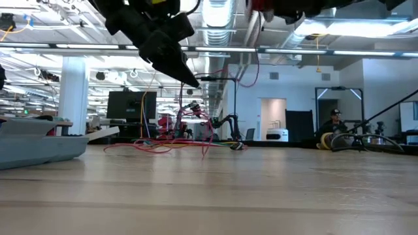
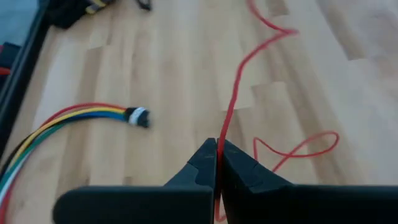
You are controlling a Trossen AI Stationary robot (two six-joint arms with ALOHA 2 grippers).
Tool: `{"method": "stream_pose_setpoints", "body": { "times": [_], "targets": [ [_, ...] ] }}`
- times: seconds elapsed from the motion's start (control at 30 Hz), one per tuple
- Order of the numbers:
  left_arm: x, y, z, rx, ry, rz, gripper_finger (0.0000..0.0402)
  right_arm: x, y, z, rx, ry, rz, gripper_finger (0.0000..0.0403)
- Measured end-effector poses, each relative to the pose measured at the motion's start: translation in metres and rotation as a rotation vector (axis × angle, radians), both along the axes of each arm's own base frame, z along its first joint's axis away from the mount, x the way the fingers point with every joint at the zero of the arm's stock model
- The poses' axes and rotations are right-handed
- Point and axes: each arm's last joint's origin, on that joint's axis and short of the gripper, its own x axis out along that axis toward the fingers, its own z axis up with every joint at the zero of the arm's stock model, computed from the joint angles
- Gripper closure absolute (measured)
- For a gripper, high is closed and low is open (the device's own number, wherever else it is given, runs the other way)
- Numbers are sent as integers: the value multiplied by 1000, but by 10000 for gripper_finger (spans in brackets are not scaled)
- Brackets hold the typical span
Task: Coil cords
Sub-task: Uncoil the red wire from the black spool
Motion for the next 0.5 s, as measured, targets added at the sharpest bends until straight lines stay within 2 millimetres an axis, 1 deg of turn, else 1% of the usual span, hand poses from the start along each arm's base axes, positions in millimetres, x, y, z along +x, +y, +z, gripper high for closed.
{"method": "stream_pose_setpoints", "body": {
  "times": [0.13, 0.3, 0.4, 0.5],
  "targets": [
    [-2, 13, 2, 11, -20, 43, 401, -1, -1, -8, 58, 86, 72, 295],
    [-3, 25, 7, 39, -58, 96, 401, -2, -7, -21, 117, 206, 35, 295],
    [-8, 28, 16, 103, -84, 183, 401, -4, -12, -28, 163, 285, -3, 295],
    [-16, 28, 29, 150, -115, 256, 401, -6, -17, -35, 195, 358, -40, 295]
  ]
}}
